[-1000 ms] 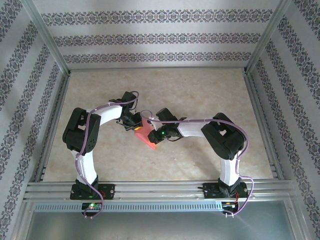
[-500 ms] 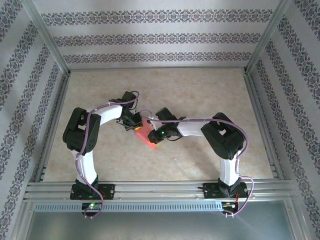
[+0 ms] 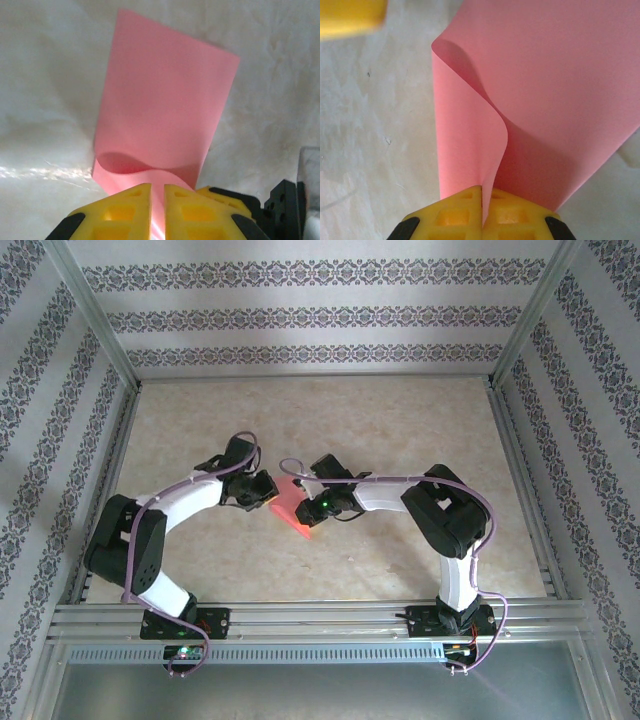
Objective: Fold a paper plane with a square sheet of paper (pick it up from the middle)
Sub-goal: Third fold the triangle at the center of the table.
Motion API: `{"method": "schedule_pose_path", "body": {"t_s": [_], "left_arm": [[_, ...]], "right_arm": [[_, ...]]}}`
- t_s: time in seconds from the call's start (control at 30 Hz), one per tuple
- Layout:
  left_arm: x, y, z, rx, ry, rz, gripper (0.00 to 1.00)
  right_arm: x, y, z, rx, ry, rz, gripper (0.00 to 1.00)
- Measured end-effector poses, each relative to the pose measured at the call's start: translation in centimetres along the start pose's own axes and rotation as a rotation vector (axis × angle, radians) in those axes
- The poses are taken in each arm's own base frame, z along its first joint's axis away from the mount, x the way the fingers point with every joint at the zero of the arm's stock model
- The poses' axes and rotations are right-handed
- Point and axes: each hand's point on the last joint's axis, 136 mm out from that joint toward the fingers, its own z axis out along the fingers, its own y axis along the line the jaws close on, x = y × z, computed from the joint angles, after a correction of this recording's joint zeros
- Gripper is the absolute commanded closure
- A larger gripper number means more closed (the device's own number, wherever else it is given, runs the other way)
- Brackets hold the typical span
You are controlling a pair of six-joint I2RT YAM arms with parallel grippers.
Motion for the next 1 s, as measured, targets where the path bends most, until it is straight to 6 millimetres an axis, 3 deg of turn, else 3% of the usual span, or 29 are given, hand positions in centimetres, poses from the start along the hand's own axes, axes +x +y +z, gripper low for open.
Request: {"method": "schedule_pose_path", "body": {"t_s": [0.13, 0.3, 0.47, 1.0], "left_arm": [[1.5, -0.1, 1.1, 0.03, 0.017, -0.046, 0.89], [1.7, -1.1, 2.2, 0.064, 0.019, -0.067, 0.91], [2.0, -0.5, 3.2, 0.041, 0.037, -0.087, 0.92], [3.0, 1.3, 3.7, 0.008, 0.056, -0.104, 0.92]], "right_arm": [[0.0, 0.0, 0.0, 0.002, 0.006, 0.007, 0.95], [-0.1, 0.0, 0.0, 0.003, 0.009, 0.009, 0.95], [-0.1, -0.1, 0.0, 0.002, 0.011, 0.014, 0.95], [-0.2, -0.2, 0.1, 0.001, 0.02, 0.039, 0.95]]}}
